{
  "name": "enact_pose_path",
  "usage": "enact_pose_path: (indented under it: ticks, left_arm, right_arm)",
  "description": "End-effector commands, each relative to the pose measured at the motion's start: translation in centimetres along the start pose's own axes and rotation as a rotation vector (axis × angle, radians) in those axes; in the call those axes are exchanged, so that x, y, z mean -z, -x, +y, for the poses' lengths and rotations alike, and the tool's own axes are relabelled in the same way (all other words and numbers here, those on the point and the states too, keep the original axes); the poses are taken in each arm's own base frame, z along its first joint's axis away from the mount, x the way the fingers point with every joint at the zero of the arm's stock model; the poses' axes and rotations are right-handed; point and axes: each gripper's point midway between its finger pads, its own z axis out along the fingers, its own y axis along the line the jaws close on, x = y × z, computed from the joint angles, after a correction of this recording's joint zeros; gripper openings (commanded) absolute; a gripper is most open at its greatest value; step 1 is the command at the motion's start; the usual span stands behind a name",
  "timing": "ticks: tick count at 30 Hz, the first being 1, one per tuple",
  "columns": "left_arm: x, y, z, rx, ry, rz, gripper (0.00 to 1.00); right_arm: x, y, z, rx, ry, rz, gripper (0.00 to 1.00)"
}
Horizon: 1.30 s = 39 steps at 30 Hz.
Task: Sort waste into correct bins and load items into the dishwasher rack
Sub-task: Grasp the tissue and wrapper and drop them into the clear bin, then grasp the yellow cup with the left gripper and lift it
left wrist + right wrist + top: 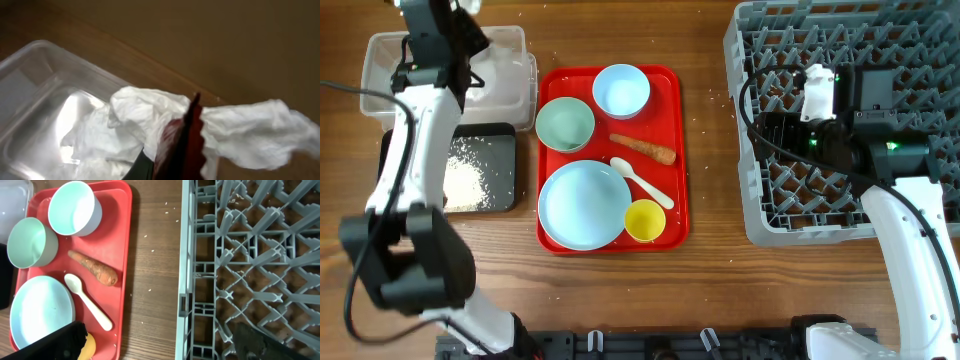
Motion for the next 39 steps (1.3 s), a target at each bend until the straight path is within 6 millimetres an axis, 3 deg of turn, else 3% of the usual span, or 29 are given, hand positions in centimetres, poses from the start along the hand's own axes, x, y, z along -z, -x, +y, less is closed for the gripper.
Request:
enact_pose_path:
  ticks: [1, 3, 4, 6, 7, 13, 15, 19, 23, 27, 31, 34, 37, 39]
  left_arm:
    - [-4.6, -1.6, 1.8, -0.083, 0.049, -0.005, 0.04]
    - [-6.1, -2.2, 2.3, -0.081, 0.059, -0.007, 0.04]
    - [-6.8, -2.4, 2.6, -0.078, 0.063, -0.008, 0.11]
    - [-7.0, -2.5, 2.7, -0.077, 0.064, -0.010, 0.74]
    - [-6.8, -2.1, 2.6, -0.075, 0.061, -0.019, 1.00]
    - [-0.7, 2.6, 1.8, -0.114, 0.038, -0.093, 1.00]
    - [0.9, 2.6, 1.9, -0.148, 0.039, -0.064, 0.98]
    - [5.7, 0.2, 1.2, -0.170, -0.029, 0.089, 1.00]
    - [13.0, -4.3, -1.0, -0.185, -0.181, 0.306, 1.00]
    - [17.8, -11.5, -1.7, -0.210, -0.185, 0.597, 1.00]
    - [19.8, -20.5, -2.1, -0.320, -0.165, 0.840, 0.95]
    - [20.3, -25.4, -1.5, -0.353, -0.135, 0.940, 0.94]
    - [20.6, -29.3, -1.4, -0.422, -0.147, 0.989, 0.93]
    - [21.0, -30.7, -2.6, -0.467, -0.191, 0.984, 0.93]
  right_arm:
    - [-0.1, 0.4, -0.3, -0.017, -0.011, -0.006, 0.96]
    - [-0.1, 0.2, -0.3, -0.018, -0.011, 0.000, 0.96]
    - [-0.1, 0.1, -0.3, -0.019, -0.012, 0.003, 0.97]
    - [-0.1, 0.2, -0.3, -0.019, -0.011, 0.002, 0.96]
    - [-0.1, 0.2, -0.3, -0.018, -0.011, 0.000, 0.97]
    - [-0.1, 0.2, -0.3, -0.019, -0.011, 0.001, 0.97]
    - [-0.1, 0.2, -0.3, -0.018, -0.011, 0.000, 0.97]
    - [-0.1, 0.2, -0.3, -0.018, -0.011, 0.000, 0.97]
    - [-0.1, 0.2, -0.3, -0.018, -0.011, 0.000, 0.96]
    - [-0.1, 0.2, -0.2, -0.018, -0.008, 0.000, 0.96]
    - [-0.1, 0.1, -0.3, -0.019, -0.008, 0.006, 0.96]
    - [-0.1, 0.0, -0.3, -0.018, -0.009, 0.010, 0.97]
    - [-0.1, 0.0, -0.3, -0.017, -0.009, 0.009, 0.98]
    - [-0.1, 0.0, -0.3, -0.017, -0.009, 0.009, 0.99]
